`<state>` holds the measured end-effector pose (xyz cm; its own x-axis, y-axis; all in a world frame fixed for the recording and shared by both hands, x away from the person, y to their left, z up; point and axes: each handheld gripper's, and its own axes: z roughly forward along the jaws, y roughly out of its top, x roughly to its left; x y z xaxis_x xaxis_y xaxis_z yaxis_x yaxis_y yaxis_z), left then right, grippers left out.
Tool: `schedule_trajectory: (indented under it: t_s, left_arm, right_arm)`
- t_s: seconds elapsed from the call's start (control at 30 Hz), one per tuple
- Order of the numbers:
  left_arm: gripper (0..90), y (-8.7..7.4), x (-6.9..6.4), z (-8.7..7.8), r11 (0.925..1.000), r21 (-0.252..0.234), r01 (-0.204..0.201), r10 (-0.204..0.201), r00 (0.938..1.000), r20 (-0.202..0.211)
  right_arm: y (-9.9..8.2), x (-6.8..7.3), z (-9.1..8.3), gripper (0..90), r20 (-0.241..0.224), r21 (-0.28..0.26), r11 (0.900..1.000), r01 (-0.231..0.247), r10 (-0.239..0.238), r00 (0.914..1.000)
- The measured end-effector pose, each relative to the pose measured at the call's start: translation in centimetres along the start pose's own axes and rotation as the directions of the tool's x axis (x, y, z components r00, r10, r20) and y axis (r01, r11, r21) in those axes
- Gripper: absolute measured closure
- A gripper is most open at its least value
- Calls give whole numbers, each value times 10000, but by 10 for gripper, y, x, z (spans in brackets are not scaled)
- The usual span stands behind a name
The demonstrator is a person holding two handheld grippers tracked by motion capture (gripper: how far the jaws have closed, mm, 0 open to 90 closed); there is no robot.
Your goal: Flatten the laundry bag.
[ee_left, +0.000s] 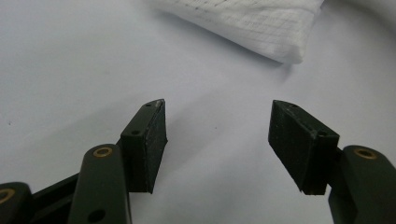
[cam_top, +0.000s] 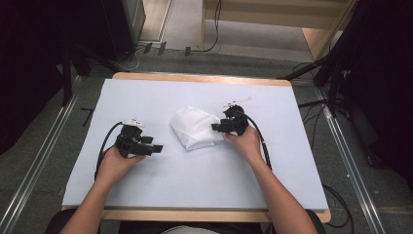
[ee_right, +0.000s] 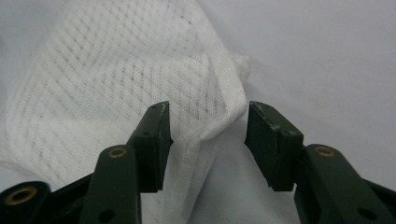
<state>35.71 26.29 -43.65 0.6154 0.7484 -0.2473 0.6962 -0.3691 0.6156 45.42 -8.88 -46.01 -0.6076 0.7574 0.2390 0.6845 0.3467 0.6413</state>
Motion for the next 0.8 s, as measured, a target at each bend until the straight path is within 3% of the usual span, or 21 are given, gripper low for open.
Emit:
schedule_trajectory:
  t_s: [0.17,0.27,0.37,0.53,0.63,0.8]
  left_arm:
    - [381,-1,1,0,10000,67,-21,21,10000,-12]
    - [381,0,0,1,10000,61,-19,19,10000,-30]
    - [381,0,0,1,10000,70,-38,39,10000,-40]
    - [381,0,1,0,10000,57,6,-6,10000,-42]
    - [381,0,2,0,10000,47,68,-67,10000,-56]
    - [381,-1,4,-3,9999,4,113,-113,9999,-88]
  right_arm:
    - [-4,2,5,649,-75,19,9999,116,-116,9999]
    - [-4,6,4,738,74,43,9989,473,-473,9989]
    - [-2,8,0,777,91,-25,9984,566,-566,9984]
    - [2,12,-6,794,-27,-168,9982,580,-581,9983]
    - [5,16,-11,790,59,-278,9962,831,-830,9965]
    - [10,22,-19,788,-219,-455,9956,815,-825,9963]
